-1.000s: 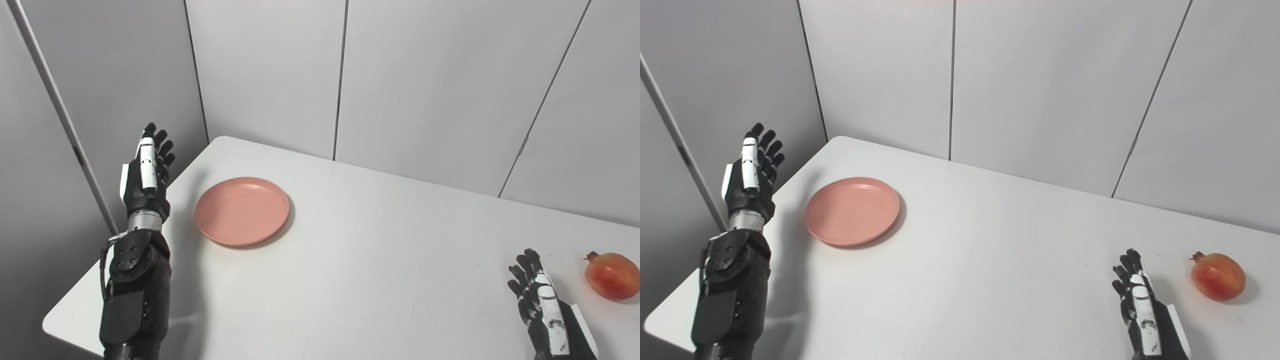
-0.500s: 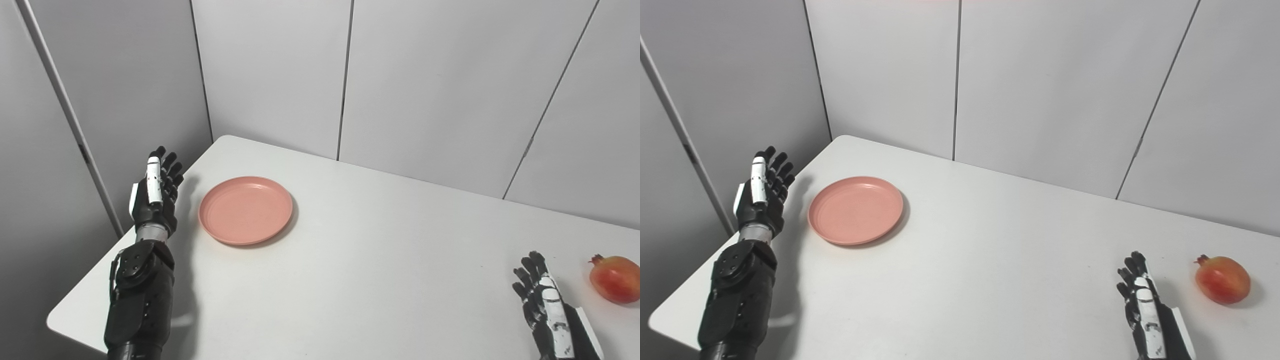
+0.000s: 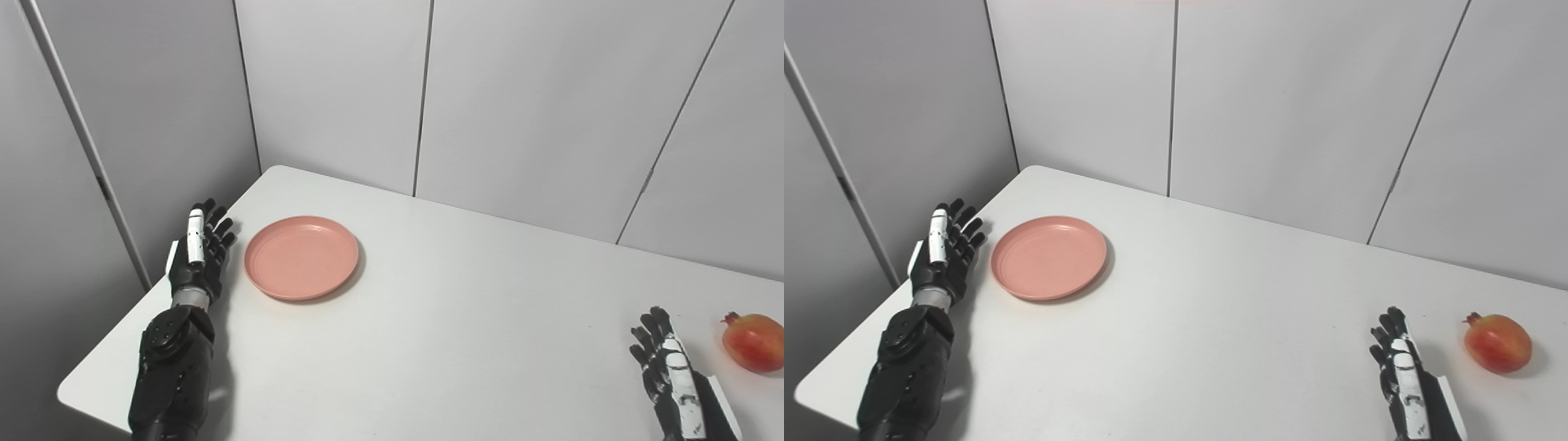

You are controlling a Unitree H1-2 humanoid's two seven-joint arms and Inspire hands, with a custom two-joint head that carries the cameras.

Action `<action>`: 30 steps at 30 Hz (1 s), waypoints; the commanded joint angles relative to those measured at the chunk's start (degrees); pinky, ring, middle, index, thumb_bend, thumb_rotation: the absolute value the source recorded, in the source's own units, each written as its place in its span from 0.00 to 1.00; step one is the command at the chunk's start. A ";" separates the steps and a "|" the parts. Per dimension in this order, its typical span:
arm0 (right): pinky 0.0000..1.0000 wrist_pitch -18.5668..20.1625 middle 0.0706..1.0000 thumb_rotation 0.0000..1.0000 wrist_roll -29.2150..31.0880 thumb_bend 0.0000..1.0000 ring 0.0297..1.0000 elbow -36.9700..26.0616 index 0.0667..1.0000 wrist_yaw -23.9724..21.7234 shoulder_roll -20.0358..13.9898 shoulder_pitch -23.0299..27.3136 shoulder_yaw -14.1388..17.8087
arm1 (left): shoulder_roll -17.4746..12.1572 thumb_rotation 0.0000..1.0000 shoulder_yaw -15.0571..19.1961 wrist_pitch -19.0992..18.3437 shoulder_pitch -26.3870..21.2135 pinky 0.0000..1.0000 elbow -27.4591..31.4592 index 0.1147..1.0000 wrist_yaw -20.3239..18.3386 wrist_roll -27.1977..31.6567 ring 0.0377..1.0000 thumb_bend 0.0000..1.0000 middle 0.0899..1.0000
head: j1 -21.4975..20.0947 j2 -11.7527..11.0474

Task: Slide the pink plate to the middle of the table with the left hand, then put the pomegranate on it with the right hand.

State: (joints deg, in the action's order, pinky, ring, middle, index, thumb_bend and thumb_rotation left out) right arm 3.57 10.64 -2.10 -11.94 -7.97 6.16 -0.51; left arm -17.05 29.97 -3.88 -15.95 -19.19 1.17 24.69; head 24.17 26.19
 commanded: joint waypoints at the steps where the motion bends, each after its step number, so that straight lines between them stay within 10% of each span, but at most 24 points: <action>1: 1.00 -0.77 1.00 1.00 0.50 0.07 1.00 -1.43 1.00 -0.33 -0.22 1.98 0.43 | -2.07 1.00 0.14 2.32 -2.16 0.95 -0.48 0.90 -1.69 0.91 0.92 0.33 0.92 | -0.04 0.01; 30: 1.00 -0.11 1.00 1.00 -0.01 0.09 1.00 -2.13 1.00 -0.08 -0.24 1.81 0.19 | 0.79 1.00 -7.77 2.85 -0.59 0.98 1.56 0.95 -5.37 -0.07 0.97 0.37 0.97 | -0.70 0.40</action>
State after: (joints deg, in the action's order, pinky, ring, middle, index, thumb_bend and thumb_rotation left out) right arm 3.58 10.17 -2.29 -11.75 -8.04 6.16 -0.61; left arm -15.58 22.58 -1.57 -15.50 -18.66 -2.81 24.16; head 23.56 26.54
